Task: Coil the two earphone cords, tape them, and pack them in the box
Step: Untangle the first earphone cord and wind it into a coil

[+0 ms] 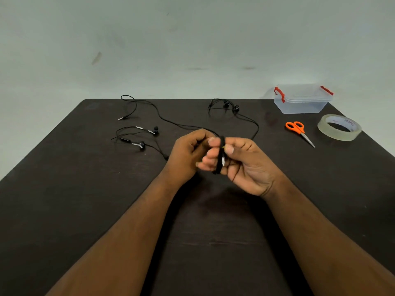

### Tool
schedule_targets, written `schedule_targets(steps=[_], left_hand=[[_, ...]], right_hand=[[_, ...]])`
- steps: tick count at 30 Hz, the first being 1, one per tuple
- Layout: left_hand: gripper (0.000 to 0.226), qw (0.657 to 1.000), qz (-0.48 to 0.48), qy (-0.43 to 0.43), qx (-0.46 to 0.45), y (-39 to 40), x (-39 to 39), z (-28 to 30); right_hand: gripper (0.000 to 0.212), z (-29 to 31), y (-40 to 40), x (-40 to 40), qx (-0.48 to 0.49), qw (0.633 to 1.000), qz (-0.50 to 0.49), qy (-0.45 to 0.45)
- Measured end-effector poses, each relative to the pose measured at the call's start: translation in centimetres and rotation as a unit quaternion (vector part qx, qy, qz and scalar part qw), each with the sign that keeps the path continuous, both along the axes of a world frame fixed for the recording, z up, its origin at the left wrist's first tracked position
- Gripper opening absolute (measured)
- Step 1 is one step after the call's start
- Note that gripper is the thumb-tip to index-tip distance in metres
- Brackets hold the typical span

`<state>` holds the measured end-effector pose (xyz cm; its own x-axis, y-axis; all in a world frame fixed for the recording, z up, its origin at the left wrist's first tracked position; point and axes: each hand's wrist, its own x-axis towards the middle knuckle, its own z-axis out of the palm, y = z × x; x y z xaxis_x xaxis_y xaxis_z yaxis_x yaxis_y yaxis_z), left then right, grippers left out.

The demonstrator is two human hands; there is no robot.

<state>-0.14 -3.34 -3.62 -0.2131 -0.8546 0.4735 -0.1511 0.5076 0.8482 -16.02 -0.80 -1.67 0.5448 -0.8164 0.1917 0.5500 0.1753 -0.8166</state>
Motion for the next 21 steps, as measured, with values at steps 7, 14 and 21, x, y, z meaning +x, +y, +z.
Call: schedule_targets(steps=[7,14,21], left_hand=[[0.022,0.963,-0.01,-0.269,0.001,-0.2,-0.3,-0.8],[0.017,0.927,0.057,-0.366,-0.061,0.0,0.1,0.0],[0.015,0.938,0.109,-0.288,-0.157,-0.4,1.6,0.5]], right_hand=[[0.02,0.4,-1.8,-0.9,0.069,0.959,-0.241,-0.133],[0.015,-2.1,-3.0,-1.5,-0.269,0.805,-0.409,0.336],[0.032,-2.0,-3.0,-1.8,-0.39,0.707,-0.277,0.521]])
